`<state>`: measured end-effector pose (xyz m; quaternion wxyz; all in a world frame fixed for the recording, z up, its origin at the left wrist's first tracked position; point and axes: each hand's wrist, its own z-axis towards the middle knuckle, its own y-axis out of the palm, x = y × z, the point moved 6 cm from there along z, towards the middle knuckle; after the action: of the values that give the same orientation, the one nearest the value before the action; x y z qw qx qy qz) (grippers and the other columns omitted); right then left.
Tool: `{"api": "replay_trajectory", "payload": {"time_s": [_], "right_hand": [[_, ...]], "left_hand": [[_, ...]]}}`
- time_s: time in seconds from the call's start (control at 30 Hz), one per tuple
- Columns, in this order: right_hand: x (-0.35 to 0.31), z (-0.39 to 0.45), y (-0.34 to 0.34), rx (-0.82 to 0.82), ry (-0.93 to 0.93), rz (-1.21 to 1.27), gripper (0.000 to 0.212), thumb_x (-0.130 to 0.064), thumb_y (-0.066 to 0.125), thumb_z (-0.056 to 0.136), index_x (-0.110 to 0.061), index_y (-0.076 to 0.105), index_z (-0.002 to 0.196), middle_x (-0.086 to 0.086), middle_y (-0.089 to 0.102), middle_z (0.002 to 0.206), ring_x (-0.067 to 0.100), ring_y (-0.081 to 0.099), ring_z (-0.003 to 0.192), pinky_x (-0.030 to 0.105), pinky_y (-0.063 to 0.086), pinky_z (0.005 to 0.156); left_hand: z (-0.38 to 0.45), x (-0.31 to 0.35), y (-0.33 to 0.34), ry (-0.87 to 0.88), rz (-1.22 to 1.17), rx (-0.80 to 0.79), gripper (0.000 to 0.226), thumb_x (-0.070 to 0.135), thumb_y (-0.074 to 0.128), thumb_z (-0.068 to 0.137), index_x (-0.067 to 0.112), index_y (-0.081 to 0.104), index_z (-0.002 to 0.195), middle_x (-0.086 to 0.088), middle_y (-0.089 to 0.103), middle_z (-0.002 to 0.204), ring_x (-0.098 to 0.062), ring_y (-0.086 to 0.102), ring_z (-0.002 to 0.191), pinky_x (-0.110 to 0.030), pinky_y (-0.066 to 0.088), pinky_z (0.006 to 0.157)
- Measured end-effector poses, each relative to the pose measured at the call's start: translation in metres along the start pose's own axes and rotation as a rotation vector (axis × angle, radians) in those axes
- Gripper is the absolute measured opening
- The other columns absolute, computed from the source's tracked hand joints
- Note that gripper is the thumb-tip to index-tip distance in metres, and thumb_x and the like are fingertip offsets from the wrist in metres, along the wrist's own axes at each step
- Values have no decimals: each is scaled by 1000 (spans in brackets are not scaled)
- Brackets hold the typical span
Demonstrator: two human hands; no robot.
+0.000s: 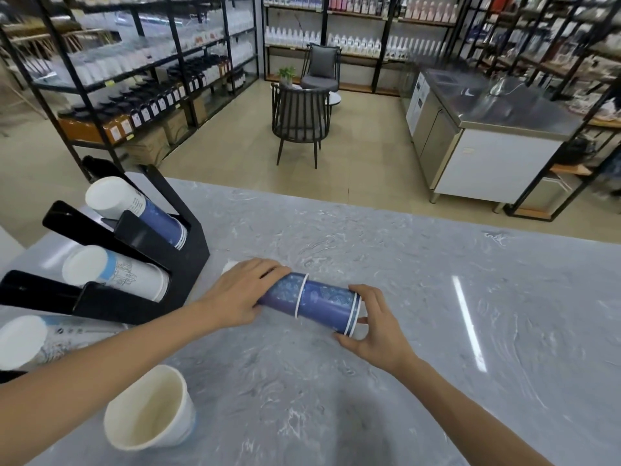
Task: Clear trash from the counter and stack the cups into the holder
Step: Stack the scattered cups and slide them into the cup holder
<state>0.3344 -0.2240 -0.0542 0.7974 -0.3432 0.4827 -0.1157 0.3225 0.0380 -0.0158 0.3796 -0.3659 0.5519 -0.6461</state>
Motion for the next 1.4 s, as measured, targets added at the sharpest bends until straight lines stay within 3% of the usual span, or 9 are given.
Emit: {"api": "replay_trajectory", "payload": {"time_s": [0.13, 0.3, 0.43, 0.6, 0.73, 0.8, 0.93, 1.23, 1.4], "right_hand": [[-19, 8, 0, -3, -50, -2, 99, -41, 89, 70, -18, 35, 150, -1, 41, 143, 12, 52, 126, 24, 58, 91], [-30, 16, 6, -51, -36, 5, 114, -64, 84, 68, -35, 17, 156, -17, 35, 151, -4, 43, 133, 9, 45, 97], [-16, 15, 10, -58, 75, 159, 126, -60, 90, 62, -32, 12, 158, -23, 32, 152, -13, 41, 130, 3, 42, 95], [-10, 16, 10, -68, 120, 139, 90, -57, 90, 62, -38, 45, 138, -16, 57, 130, 0, 57, 114, 5, 46, 87], [-15, 21, 12, -109, 122, 111, 75, -67, 81, 60, -30, 64, 123, -10, 70, 115, 14, 69, 104, 34, 58, 86], [-24, 24, 11, -126, 65, 92, 71, -65, 81, 67, -27, 64, 125, -7, 71, 119, 13, 69, 105, 36, 58, 87], [-40, 25, 10, -157, -21, 62, 69, -60, 79, 76, -26, 59, 133, -12, 68, 125, 5, 65, 107, 25, 58, 85], [-47, 8, 30, -229, -14, 45, 69, -46, 82, 77, -20, 57, 135, -5, 67, 126, 4, 62, 108, 23, 61, 80], [-44, 2, 41, -264, 5, 44, 69, -42, 81, 78, -20, 56, 137, -4, 66, 129, 5, 62, 109, 25, 61, 80]], "left_hand": [[3, 24, -8, 54, -31, 26, 89, 19, 70, 67, 24, 36, 148, -1, 49, 139, -22, 51, 121, -35, 46, 98], [8, 41, -17, 70, -97, 40, 86, 22, 71, 72, 26, 33, 149, 1, 46, 143, -19, 47, 125, -36, 49, 97], [5, 41, -26, -4, -323, 95, 81, 22, 69, 73, 27, 36, 146, 6, 48, 139, -14, 50, 120, -35, 53, 91], [-2, 42, -27, -47, -502, 115, 83, 35, 76, 72, 39, 33, 143, 15, 51, 134, -5, 54, 115, -33, 54, 93], [-3, 44, -21, -60, -565, 109, 78, 46, 80, 70, 46, 36, 135, 36, 48, 120, 2, 53, 111, -25, 54, 89], [-5, 42, -18, -80, -597, 108, 79, 54, 80, 70, 46, 36, 136, 34, 51, 122, 3, 54, 111, -23, 53, 89], [-13, 34, -6, -137, -693, 102, 82, 51, 83, 72, 38, 39, 139, 16, 55, 131, 5, 56, 115, -21, 55, 91], [-34, 24, 19, -180, -727, -40, 71, 52, 84, 71, 28, 53, 132, 16, 67, 119, 2, 65, 104, -27, 58, 90], [-40, 19, 25, -202, -647, -100, 59, 55, 82, 71, 35, 56, 121, 19, 68, 111, 8, 64, 96, -16, 55, 85]]}}
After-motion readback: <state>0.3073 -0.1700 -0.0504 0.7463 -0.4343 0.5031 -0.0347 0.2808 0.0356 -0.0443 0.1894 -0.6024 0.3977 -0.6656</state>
